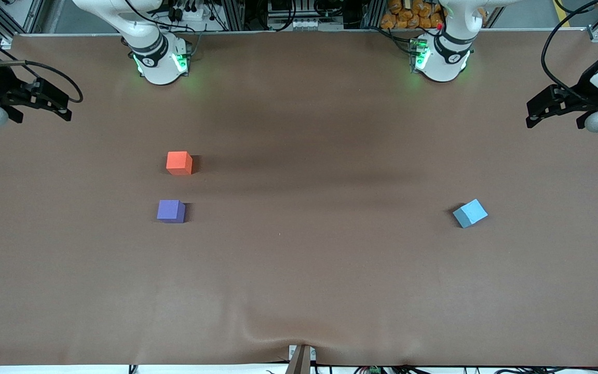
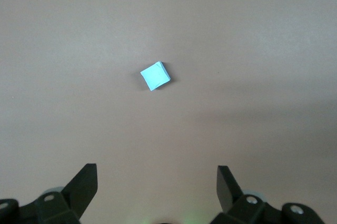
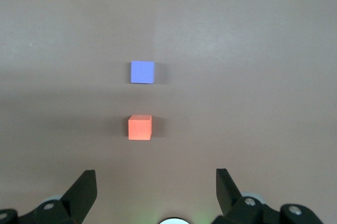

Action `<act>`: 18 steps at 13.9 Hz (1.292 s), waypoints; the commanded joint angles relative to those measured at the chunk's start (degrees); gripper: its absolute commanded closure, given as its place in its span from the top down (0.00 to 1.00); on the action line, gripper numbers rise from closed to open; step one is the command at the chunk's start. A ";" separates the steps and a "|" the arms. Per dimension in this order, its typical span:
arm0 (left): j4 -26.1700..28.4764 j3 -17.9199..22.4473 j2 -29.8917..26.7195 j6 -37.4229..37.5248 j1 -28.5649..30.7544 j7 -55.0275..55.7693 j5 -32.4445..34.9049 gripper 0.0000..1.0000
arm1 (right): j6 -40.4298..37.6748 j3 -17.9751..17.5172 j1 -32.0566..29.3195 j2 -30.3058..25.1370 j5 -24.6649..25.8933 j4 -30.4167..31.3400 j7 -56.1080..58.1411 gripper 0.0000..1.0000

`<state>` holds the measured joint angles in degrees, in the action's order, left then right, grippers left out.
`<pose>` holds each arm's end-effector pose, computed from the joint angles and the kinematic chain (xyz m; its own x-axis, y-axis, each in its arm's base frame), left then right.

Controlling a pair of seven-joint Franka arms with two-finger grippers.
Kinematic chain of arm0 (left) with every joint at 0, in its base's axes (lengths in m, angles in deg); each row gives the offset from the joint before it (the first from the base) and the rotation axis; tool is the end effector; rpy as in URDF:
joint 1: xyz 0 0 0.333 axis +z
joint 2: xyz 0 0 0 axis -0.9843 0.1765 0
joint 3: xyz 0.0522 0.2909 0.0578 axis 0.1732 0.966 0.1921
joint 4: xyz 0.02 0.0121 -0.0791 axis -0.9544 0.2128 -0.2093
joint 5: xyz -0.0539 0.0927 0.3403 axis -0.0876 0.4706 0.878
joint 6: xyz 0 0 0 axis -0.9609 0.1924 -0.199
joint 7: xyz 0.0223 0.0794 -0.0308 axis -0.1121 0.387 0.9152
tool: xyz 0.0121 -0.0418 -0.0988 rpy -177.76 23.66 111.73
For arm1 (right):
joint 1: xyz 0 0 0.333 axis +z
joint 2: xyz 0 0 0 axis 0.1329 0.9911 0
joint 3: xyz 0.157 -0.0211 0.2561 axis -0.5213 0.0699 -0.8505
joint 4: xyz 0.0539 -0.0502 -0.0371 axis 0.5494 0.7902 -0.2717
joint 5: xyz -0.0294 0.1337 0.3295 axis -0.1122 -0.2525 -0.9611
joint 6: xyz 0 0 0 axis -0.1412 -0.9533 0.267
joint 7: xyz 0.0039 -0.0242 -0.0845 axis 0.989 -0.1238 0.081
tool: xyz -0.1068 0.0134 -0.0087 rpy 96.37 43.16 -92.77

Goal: Place blue block between orange and purple blocks
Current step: 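Move the left gripper down toward the light blue block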

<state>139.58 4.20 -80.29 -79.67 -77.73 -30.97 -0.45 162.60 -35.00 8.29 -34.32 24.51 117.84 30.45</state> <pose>0.4996 -0.0518 0.6356 0.9992 -0.0382 -0.0088 -0.0384 -0.9991 -0.0198 0.4872 0.0415 0.6417 0.9964 0.0695 -0.0475 0.0690 -0.9975 -0.0118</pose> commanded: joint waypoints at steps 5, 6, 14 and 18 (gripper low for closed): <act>-1.69 -0.76 1.36 1.17 0.44 -0.13 -0.91 1.00 | -0.89 1.25 -0.30 -0.49 -1.32 -0.30 6.74 1.00; -1.69 -0.67 1.97 1.07 0.53 -0.04 -0.91 1.00 | -0.89 1.25 -0.47 -0.23 -1.32 -0.30 6.65 1.00; -1.07 -0.15 13.47 -7.52 3.69 1.45 -0.47 1.00 | -0.98 1.25 -1.18 0.48 -1.32 -0.30 7.18 1.00; 1.64 -0.15 19.37 -17.61 3.43 13.89 -0.38 1.00 | -0.98 1.16 -1.27 0.48 -1.32 -0.30 7.09 1.00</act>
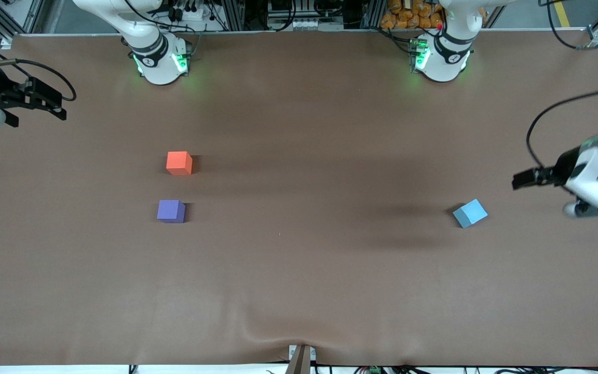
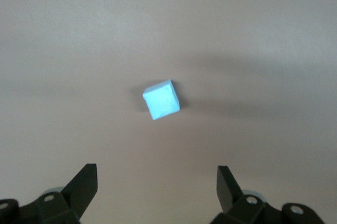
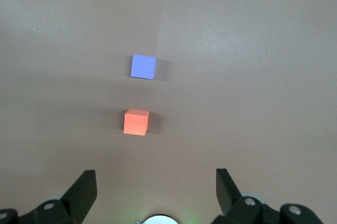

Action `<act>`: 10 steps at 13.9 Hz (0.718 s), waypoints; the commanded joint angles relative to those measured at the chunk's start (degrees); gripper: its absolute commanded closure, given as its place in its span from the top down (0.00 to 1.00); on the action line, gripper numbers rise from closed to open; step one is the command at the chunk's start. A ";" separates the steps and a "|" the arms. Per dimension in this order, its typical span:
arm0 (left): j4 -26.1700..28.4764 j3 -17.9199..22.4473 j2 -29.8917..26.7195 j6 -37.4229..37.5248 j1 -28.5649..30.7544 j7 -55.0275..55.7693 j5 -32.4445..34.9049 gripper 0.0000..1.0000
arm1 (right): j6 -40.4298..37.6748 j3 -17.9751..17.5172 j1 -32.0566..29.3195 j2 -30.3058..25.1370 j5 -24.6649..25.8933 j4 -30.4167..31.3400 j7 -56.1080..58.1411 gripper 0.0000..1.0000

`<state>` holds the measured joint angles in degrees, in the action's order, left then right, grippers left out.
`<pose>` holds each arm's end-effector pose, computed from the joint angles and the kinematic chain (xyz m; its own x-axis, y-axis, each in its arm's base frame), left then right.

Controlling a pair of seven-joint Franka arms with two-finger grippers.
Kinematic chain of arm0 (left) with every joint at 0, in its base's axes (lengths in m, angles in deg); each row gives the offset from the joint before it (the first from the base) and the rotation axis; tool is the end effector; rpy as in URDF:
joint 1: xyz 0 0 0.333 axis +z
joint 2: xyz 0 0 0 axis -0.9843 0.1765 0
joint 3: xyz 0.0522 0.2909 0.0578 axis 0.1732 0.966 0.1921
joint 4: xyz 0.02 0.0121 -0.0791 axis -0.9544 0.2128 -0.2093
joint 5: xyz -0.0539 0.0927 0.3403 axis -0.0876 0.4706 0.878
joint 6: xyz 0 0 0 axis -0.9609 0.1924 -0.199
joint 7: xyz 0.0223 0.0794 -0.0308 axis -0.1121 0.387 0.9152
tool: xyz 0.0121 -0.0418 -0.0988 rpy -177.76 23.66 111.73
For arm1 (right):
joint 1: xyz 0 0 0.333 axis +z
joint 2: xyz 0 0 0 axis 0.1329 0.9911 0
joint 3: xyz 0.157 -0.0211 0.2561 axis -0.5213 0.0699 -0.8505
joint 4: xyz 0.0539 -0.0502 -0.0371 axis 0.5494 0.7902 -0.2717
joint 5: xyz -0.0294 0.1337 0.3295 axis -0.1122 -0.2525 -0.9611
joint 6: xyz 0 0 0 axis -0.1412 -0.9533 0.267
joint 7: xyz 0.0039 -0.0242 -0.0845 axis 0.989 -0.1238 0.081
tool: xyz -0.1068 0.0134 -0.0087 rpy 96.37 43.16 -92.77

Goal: Place blue block between orange and purple blocks
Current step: 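Move the left gripper down toward the light blue block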

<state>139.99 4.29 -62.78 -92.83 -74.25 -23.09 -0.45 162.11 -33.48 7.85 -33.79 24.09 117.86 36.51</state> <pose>0.5969 -0.0149 0.4837 0.9828 0.1593 -0.0929 0.1604 -0.9870 0.0048 0.4902 0.0253 0.6364 0.9879 0.1419 -0.0631 0.1405 -0.9897 -0.0273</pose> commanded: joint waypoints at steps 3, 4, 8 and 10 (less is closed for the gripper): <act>7.20 -0.24 4.59 -15.18 -0.04 13.59 -0.21 1.00 | -0.58 -0.36 -0.92 -0.05 -0.89 -0.32 0.68 1.00; 8.79 -0.24 5.47 -17.64 -0.04 15.44 -0.21 1.00 | -0.49 -0.36 -0.92 -0.05 -0.80 -0.32 0.94 1.00; 13.98 -0.24 7.94 -24.33 -0.13 19.41 -0.21 1.00 | -0.58 -0.44 -0.65 0.30 -0.45 -0.32 0.94 1.00; 14.08 -0.16 10.56 -26.18 -0.04 19.50 -0.21 1.00 | -0.58 -0.36 -0.31 0.65 -0.28 -0.58 0.94 1.00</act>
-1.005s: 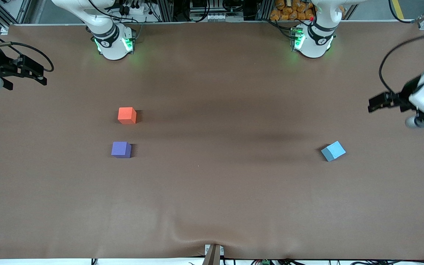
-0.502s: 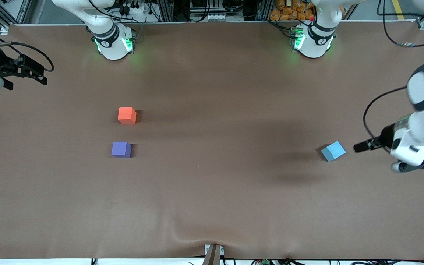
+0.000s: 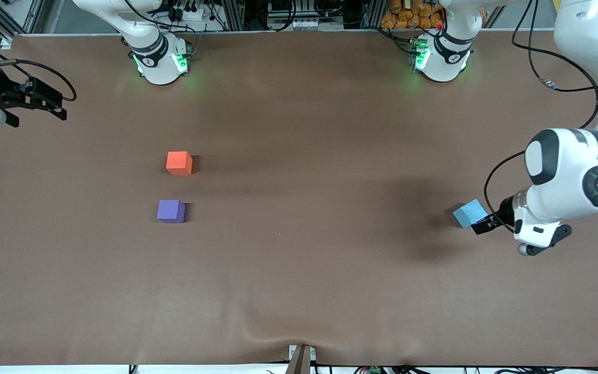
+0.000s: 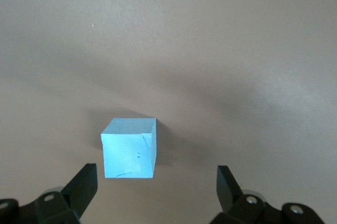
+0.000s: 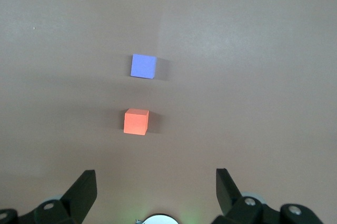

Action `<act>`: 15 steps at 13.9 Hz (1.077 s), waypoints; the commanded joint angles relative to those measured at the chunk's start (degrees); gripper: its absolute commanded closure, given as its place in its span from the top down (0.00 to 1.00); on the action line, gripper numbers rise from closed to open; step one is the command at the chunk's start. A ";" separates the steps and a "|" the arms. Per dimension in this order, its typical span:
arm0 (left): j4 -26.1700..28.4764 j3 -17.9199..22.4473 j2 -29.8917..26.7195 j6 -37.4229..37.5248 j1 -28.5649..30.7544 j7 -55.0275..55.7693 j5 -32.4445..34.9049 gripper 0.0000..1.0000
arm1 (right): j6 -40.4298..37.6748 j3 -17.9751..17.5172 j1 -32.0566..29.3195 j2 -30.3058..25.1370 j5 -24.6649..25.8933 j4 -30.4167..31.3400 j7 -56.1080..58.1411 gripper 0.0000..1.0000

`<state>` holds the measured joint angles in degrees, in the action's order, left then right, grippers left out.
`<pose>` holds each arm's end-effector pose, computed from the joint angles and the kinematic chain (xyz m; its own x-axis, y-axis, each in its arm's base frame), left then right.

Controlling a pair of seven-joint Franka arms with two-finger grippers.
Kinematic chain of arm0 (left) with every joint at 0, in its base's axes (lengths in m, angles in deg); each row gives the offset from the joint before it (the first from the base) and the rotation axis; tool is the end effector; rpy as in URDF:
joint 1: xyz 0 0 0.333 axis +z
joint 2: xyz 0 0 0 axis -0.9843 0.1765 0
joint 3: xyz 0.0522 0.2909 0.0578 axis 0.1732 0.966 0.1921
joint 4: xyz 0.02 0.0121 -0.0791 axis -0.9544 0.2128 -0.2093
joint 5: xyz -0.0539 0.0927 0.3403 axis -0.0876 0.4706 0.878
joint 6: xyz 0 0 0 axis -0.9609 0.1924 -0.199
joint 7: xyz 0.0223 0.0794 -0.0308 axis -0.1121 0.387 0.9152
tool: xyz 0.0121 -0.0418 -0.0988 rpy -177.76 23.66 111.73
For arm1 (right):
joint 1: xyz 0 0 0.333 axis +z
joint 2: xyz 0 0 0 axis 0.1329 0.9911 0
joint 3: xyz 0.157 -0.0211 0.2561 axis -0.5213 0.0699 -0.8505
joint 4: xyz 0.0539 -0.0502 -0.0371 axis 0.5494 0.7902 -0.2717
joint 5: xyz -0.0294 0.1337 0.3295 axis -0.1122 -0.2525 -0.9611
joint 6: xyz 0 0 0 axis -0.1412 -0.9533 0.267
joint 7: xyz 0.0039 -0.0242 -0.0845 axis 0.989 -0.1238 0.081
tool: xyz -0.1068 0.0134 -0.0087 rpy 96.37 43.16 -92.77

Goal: Place blue block between orange and purple blocks
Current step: 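Close the left gripper on the light blue block and lift it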

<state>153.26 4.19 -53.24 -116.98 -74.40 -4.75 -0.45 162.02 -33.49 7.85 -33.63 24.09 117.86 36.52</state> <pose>0.6133 -0.0206 0.3177 0.8848 0.4589 -0.0805 0.4610 -0.8873 0.0096 0.4908 0.0253 0.6349 0.9875 0.1423 -0.0675 0.1407 -0.9897 -0.0278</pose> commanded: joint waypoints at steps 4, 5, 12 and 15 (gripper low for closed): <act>2.47 0.39 4.55 -3.01 0.28 1.24 3.47 1.00 | -0.58 -0.35 -0.56 0.67 -0.19 -0.93 0.76 1.00; 3.00 0.39 4.55 -3.01 1.33 1.15 4.27 1.00 | -0.58 -0.35 -0.56 0.67 -0.28 -0.93 0.75 1.00; 6.52 0.30 5.43 -4.24 2.30 1.41 7.79 1.00 | -0.58 -0.35 -1.17 0.67 -0.36 -0.93 1.02 1.00; 7.31 0.30 5.43 -4.24 2.39 1.50 7.79 1.00 | -0.93 -0.35 -2.23 0.76 -0.89 -1.11 1.19 1.00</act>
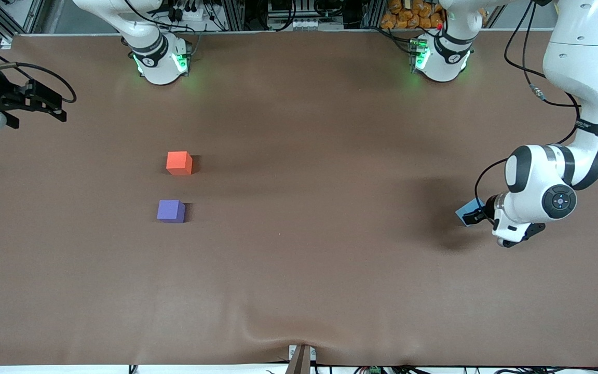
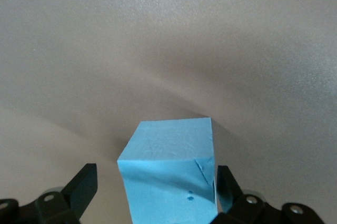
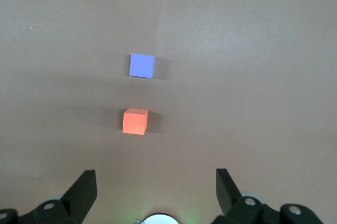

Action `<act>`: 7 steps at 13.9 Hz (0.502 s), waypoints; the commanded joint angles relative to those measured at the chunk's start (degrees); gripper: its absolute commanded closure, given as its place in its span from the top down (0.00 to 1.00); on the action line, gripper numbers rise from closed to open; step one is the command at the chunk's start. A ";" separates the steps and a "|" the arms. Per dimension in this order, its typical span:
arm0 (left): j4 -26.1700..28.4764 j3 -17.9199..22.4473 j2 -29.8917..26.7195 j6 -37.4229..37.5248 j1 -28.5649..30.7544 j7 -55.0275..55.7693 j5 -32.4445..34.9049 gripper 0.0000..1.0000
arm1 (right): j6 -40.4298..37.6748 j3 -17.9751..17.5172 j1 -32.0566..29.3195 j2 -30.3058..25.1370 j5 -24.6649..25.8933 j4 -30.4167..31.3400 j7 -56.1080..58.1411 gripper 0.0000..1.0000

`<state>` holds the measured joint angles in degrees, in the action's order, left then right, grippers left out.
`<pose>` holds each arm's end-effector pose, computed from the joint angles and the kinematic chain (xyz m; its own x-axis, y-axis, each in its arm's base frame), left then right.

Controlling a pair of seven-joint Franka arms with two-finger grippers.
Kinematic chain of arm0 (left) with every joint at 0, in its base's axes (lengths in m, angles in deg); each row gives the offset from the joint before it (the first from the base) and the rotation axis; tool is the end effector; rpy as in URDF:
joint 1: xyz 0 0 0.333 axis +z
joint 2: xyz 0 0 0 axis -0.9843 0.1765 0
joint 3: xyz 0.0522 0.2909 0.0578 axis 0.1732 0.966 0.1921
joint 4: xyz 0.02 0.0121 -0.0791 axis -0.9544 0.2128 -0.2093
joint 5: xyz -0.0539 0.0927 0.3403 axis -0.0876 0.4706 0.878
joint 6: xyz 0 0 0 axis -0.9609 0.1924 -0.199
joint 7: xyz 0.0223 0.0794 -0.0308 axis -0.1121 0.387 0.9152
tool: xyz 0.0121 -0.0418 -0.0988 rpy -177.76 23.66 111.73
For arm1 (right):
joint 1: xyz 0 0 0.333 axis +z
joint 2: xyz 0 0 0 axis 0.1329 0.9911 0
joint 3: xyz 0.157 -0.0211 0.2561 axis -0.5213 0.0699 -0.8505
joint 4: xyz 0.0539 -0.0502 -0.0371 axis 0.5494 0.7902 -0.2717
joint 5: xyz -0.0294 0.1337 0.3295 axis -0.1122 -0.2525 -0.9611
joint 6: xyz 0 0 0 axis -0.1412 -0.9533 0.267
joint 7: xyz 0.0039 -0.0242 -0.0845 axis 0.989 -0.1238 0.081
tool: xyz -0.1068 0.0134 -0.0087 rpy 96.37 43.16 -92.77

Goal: Place blue block between orange and purple blocks
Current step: 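Close the left gripper on the light blue block and lift it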

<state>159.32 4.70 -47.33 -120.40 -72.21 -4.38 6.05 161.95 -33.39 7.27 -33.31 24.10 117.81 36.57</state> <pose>0.5835 0.0082 0.2196 0.8801 0.4420 -0.1732 0.4263 -0.8964 -0.1210 0.4926 0.0195 0.6324 0.9886 0.1315 -0.0733 0.1297 -0.9911 -0.0285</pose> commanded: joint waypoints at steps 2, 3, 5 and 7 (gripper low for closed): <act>1.60 -0.21 -0.57 -0.82 0.11 1.13 1.29 1.00 | -1.03 -0.53 -1.65 0.44 -0.99 -1.06 1.06 1.00; 1.60 -0.21 -0.66 -0.82 0.11 1.31 1.29 0.81 | -1.12 -0.71 -1.22 0.26 -0.90 -0.89 0.62 1.00; 1.51 -0.29 -0.75 -0.82 0.11 1.84 1.29 0.38 | -1.03 -0.71 -1.56 0.35 -0.99 -1.06 1.05 1.00; 1.17 -0.47 -1.62 -0.82 0.11 1.84 1.29 0.34 | -1.12 -0.71 -1.13 0.26 -0.91 -0.89 0.62 1.00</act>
<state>159.88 4.65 -47.44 -120.51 -72.20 -4.25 6.06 161.68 -33.50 6.83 -33.29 24.04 117.81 36.68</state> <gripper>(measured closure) 0.383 0.000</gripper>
